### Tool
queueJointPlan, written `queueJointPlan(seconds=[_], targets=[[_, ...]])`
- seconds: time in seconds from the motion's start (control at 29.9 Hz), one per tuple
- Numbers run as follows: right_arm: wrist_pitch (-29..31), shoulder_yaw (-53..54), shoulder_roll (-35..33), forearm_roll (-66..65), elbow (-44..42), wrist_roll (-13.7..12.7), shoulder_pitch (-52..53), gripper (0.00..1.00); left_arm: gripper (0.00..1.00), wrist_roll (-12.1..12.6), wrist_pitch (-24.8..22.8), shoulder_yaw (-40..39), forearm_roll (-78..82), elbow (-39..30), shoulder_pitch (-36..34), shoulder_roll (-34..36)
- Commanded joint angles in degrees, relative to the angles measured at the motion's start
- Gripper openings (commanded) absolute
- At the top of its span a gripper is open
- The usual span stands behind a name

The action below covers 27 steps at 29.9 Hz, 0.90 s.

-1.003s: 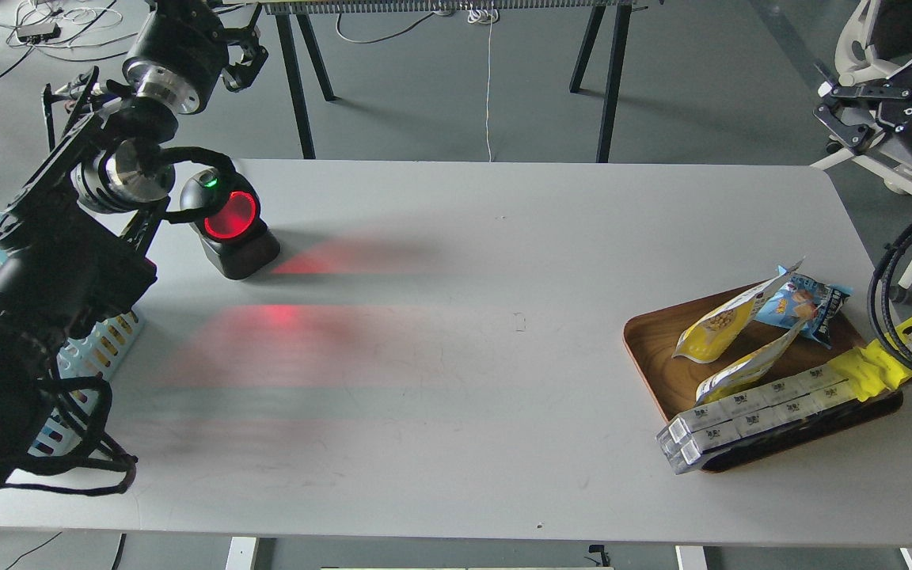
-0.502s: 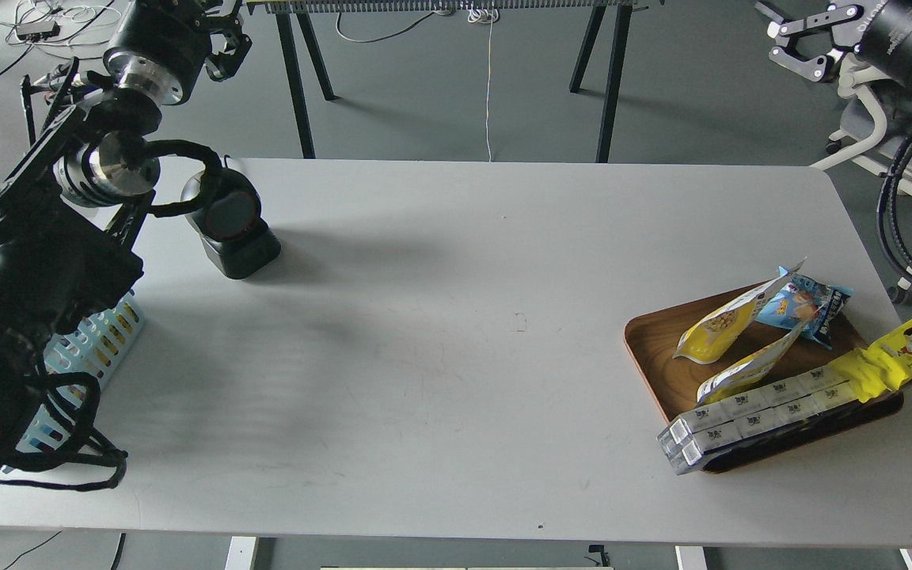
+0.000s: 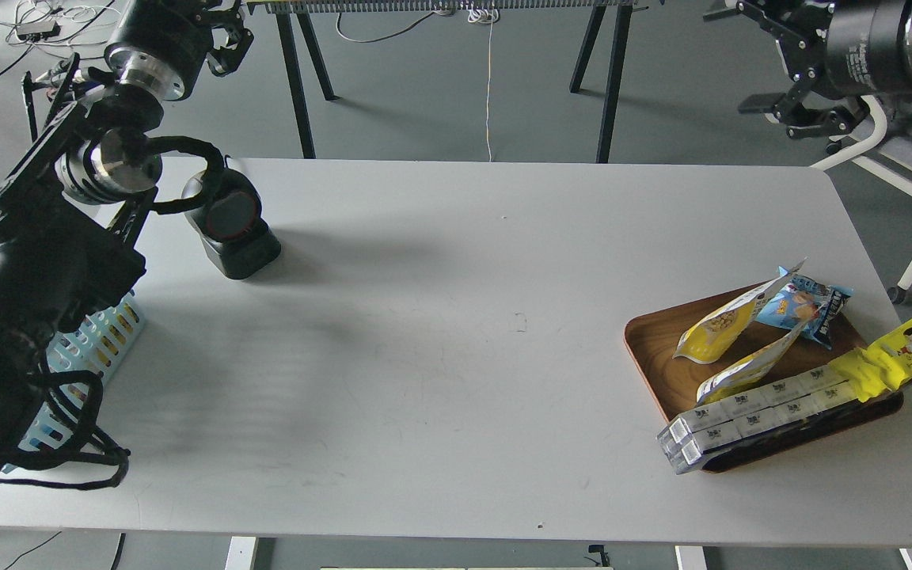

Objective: Scan snack and place in basket
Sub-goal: 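Raise the right gripper and move it above the wooden tray, then lower the right gripper onto the yellow snack bag and grasp it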

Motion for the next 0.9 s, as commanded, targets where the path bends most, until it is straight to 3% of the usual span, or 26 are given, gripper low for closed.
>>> queueJointPlan(seconds=[0.0,0.3,0.5,0.87], targets=[[-8.22,-5.62,0.95,8.82,5.95,-6.64,3.04,1.0,1.0,0.0,0.01,0.08,-0.01,0.08,0.0,0.07],[-17.64,-3.53,2.1,13.42,8.77,-6.92,-2.32,1.0,1.0,0.0,0.09,0.43,-0.01,0.08,0.0,-0.28],[-18.08,0.52,0.78,13.42,8.51,-8.32,-8.03,1.0,1.0,0.09,0.09,0.52,-0.01,0.0,0.0,-0.37],[-19.23,5.1,0.96,10.87,6.22,-8.32,-16.56,0.93,1.0,0.09,0.18,0.52,-0.01,0.0,0.18,-0.37]])
